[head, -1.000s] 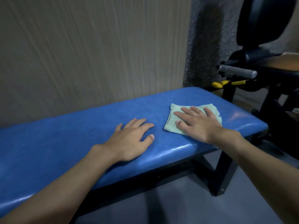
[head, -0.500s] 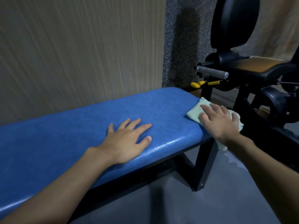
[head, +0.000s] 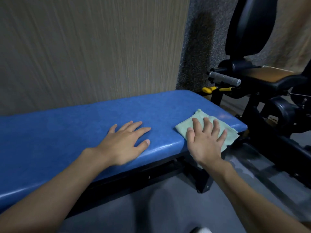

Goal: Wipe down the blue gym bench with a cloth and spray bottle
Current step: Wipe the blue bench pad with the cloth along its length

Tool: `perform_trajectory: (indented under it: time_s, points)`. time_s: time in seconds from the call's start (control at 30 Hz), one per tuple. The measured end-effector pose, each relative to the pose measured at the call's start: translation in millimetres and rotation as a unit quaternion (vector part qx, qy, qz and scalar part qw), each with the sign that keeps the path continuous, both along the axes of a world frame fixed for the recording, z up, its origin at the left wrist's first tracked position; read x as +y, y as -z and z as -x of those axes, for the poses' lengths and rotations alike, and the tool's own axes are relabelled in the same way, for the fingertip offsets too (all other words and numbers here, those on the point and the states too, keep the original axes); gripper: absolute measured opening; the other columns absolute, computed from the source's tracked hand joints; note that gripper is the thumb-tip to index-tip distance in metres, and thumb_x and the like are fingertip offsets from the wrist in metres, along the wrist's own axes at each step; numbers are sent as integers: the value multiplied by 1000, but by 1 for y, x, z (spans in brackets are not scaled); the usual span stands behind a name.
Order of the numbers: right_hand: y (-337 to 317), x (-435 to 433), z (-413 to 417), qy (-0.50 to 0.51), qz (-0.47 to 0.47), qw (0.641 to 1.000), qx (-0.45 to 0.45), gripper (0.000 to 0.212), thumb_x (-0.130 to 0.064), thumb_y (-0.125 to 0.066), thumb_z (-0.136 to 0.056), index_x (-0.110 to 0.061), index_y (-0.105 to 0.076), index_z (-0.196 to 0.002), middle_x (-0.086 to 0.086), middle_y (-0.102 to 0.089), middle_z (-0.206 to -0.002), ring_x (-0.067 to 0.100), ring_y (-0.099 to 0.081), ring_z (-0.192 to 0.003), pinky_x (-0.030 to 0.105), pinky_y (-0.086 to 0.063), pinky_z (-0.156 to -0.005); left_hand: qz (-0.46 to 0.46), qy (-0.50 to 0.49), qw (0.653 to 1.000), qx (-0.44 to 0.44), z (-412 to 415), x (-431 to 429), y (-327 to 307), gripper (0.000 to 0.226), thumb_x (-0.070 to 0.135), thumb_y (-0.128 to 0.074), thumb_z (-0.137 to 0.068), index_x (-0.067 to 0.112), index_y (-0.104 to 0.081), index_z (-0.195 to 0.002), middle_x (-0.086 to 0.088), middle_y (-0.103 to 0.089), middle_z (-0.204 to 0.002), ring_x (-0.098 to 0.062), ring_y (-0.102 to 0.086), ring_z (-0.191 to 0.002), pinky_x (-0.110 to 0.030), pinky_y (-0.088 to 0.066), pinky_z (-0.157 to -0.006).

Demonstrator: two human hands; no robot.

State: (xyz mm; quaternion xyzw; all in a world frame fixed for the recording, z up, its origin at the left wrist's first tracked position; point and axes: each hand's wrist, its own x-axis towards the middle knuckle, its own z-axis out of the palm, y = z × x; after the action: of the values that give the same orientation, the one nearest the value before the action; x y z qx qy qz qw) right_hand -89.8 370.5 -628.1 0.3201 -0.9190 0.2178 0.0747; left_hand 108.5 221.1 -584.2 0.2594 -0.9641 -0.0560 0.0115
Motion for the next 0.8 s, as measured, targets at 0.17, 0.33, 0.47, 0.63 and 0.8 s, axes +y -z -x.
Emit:
perform_trajectory:
  time_s: [0.17,0.33,0.47,0.63,0.8]
  points:
    - [2,-18,-54,-42,-19,999,2,63,-50,-5,-93,-29,-21,-151,11,-6,-163,35,11,-148,62,13,-114,12,-25,1000,11,-30,-5,1,56,59,-28,-100,44,-20,-154,12,-11,-165,-11,-5,-152,-50,-6,-122]
    - [-12,-22,-90,-166,-85,981,47,80,-62,7,-81,-34,-15,-153,7,-8,-163,34,-1,-148,59,2,-114,7,-42,999,12,-66,-8,-2,85,70,-3,-74,44,-22,-153,13,-15,-164,-9,-9,-151,-46,-10,-122]
    - [-22,-7,-68,-278,-158,937,140,75,-68,12,-81,-47,-2,-152,-3,-3,-165,29,0,-150,55,-4,-117,33,-96,995,-2,-115,-25,-3,90,69,2,-70,45,-24,-152,13,-18,-163,-11,-13,-151,-45,-16,-120]
    - [-29,-44,-110,-337,-219,902,158,94,-68,36,-70,-41,2,-154,0,0,-166,31,-2,-151,56,-6,-118,50,-155,986,-22,-180,-44,-9,88,72,1,-73,44,-26,-152,11,-24,-162,-12,-19,-149,-47,-22,-117]
    - [-34,-100,-189,-425,-205,869,149,87,-63,21,-74,-39,0,-154,3,0,-166,33,-3,-151,54,-6,-119,49,-222,973,-47,-253,-56,-16,94,73,3,-68,42,-27,-152,9,-23,-162,-11,-21,-148,-47,-24,-116]
